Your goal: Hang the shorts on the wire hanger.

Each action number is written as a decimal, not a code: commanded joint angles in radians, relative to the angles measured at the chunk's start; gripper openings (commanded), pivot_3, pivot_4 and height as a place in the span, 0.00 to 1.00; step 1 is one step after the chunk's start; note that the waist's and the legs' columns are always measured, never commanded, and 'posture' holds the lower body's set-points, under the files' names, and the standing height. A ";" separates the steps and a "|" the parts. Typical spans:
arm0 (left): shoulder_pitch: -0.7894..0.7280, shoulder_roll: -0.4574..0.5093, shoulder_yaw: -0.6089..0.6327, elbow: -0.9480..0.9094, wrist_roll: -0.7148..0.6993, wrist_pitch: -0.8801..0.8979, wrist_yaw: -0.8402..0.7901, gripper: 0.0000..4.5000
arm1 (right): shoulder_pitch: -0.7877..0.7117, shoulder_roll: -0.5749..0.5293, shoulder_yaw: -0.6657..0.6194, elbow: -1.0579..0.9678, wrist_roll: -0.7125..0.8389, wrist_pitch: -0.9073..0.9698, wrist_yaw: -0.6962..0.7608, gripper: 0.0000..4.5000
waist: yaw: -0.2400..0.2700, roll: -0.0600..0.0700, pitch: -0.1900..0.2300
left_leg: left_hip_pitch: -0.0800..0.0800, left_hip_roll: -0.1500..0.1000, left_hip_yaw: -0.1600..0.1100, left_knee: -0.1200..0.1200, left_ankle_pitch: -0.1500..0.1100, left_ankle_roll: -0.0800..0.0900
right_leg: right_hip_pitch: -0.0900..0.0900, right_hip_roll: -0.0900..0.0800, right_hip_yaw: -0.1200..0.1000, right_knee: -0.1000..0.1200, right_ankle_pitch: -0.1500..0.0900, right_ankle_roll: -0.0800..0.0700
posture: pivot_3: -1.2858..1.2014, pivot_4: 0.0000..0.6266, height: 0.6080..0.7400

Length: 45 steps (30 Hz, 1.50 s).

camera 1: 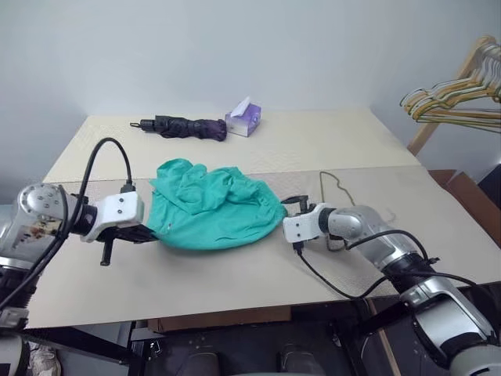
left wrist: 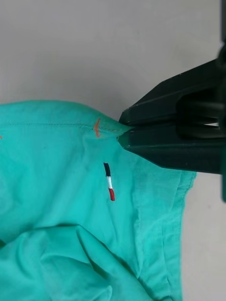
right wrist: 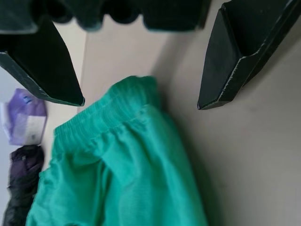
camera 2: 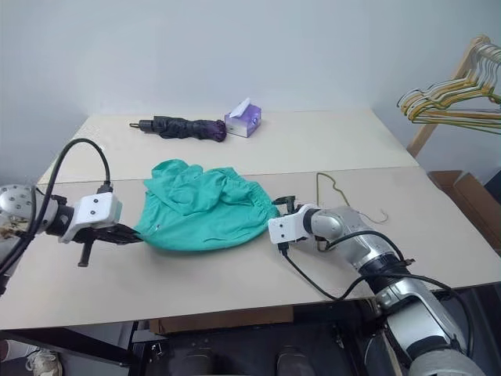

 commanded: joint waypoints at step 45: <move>-0.934 -0.427 0.184 0.586 0.229 -0.230 1.316 0.00 | -0.596 0.092 -0.369 -0.011 0.251 0.591 -0.457 0.01 | 0.052 -0.009 -0.003 | -0.020 -0.002 0.000 0.001 0.006 -0.016 | -0.026 -0.004 -0.003 0.013 0.003 -0.001 | 0.54 0.00 1.00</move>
